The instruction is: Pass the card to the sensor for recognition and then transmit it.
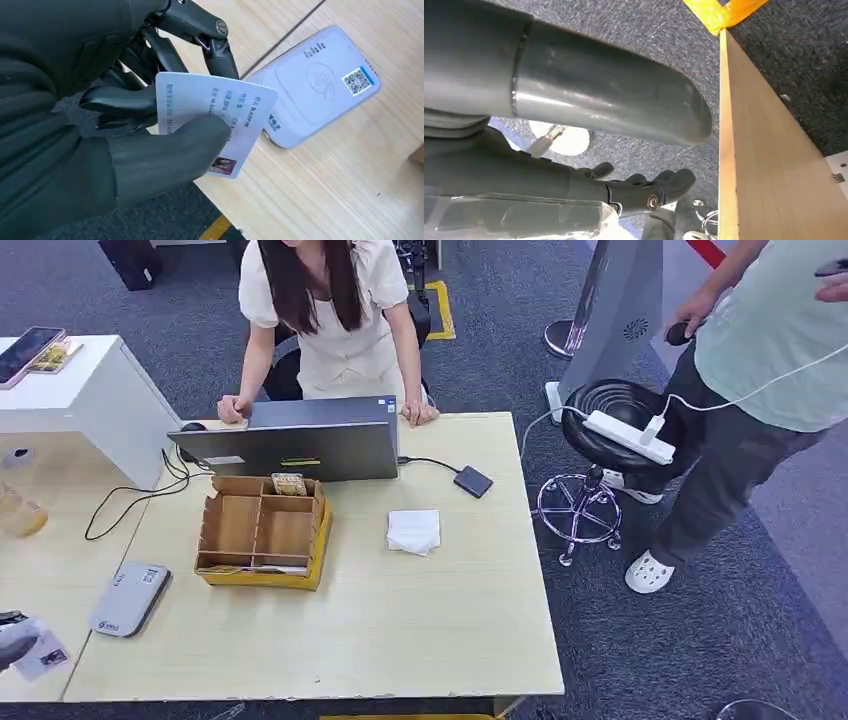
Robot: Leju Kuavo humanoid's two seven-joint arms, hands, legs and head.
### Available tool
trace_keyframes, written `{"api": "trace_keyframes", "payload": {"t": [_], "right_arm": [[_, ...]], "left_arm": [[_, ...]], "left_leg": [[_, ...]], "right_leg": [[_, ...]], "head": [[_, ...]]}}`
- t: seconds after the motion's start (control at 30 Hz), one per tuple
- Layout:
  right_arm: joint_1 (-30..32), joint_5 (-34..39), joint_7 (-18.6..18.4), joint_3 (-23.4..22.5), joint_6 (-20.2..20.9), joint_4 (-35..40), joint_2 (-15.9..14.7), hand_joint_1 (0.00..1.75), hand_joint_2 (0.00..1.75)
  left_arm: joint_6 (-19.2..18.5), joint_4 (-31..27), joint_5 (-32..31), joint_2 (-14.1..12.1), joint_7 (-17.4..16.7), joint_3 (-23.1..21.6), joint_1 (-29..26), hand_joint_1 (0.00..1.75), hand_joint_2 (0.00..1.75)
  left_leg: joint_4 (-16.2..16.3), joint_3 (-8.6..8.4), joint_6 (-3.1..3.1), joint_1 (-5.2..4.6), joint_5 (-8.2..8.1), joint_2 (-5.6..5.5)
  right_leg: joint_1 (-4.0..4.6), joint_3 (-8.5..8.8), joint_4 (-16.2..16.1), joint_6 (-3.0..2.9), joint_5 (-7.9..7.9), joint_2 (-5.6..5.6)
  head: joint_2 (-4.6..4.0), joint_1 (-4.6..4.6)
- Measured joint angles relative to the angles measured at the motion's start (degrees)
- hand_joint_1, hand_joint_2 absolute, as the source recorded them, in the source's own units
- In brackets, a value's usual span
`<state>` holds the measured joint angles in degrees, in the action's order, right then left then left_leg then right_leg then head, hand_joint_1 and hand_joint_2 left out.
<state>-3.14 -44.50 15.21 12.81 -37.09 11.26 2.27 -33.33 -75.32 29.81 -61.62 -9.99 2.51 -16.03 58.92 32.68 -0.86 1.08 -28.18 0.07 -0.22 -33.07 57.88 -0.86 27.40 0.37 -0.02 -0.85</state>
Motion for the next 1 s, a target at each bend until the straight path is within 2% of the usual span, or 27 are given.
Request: {"api": "trace_keyframes", "payload": {"t": [0.47,0.6,1.0], "right_arm": [[-0.08,-0.35,0.00,0.26,0.39,0.11,0.00,0.00,0.00],[-0.30,-0.81,-0.04,0.59,0.92,0.39,0.07,0.00,0.00],[-0.56,-1.22,-0.46,1.44,0.96,0.42,0.07,0.00,0.00]], "left_arm": [[-0.07,0.15,0.17,2.87,0.20,-2.43,4.12,1.75,1.75],[0.39,2.84,-2.58,6.64,0.26,-5.86,8.78,1.75,1.75],[1.77,12.66,-6.27,14.71,1.27,-12.94,19.27,1.75,1.75]], "left_leg": [[0.00,0.03,0.00,-0.01,0.00,-0.09],[0.01,0.04,-0.01,-0.01,0.02,-0.21],[0.03,0.03,0.02,-0.02,0.03,-0.21]], "right_leg": [[-0.01,0.01,0.00,0.00,0.00,-0.13],[-0.01,0.03,0.00,0.00,0.00,-0.24],[-0.01,0.02,-0.01,0.01,0.00,-0.20]], "head": [[0.00,0.02],[0.00,0.00],[0.00,0.02]]}}
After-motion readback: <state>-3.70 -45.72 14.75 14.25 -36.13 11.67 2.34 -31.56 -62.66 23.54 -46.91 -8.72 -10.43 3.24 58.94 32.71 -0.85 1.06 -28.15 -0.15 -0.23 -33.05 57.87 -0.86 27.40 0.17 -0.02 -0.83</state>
